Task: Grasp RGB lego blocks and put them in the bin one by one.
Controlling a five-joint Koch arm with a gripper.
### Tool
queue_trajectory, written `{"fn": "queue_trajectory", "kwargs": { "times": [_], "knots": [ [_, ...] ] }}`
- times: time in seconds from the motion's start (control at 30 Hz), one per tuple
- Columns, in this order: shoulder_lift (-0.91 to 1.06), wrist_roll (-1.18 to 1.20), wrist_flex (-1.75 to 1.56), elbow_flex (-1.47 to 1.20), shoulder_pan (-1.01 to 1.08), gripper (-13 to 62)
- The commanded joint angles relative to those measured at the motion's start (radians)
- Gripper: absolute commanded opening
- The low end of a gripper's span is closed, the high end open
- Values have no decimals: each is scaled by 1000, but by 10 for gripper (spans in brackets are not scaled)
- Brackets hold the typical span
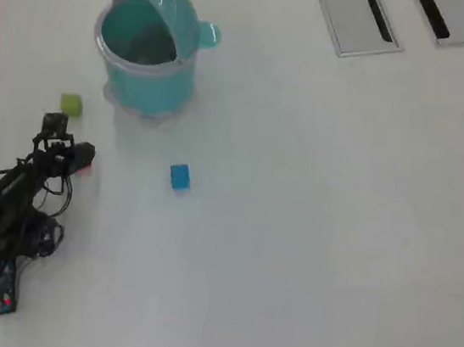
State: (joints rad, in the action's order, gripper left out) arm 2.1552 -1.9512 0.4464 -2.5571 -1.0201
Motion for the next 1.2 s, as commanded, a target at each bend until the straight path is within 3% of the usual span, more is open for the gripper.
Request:
{"fn": "queue_trajectory", "kwargs": {
  "times": [0.0,0.7,0.9,1.17],
  "knots": [
    [-14,-32,-9,52,2,314],
    [-196,-63,-161,-25,2,313],
    [-213,-58,-173,-21,-5,196],
    [-173,-46,-170,-12,-8,148]
  ]
}}
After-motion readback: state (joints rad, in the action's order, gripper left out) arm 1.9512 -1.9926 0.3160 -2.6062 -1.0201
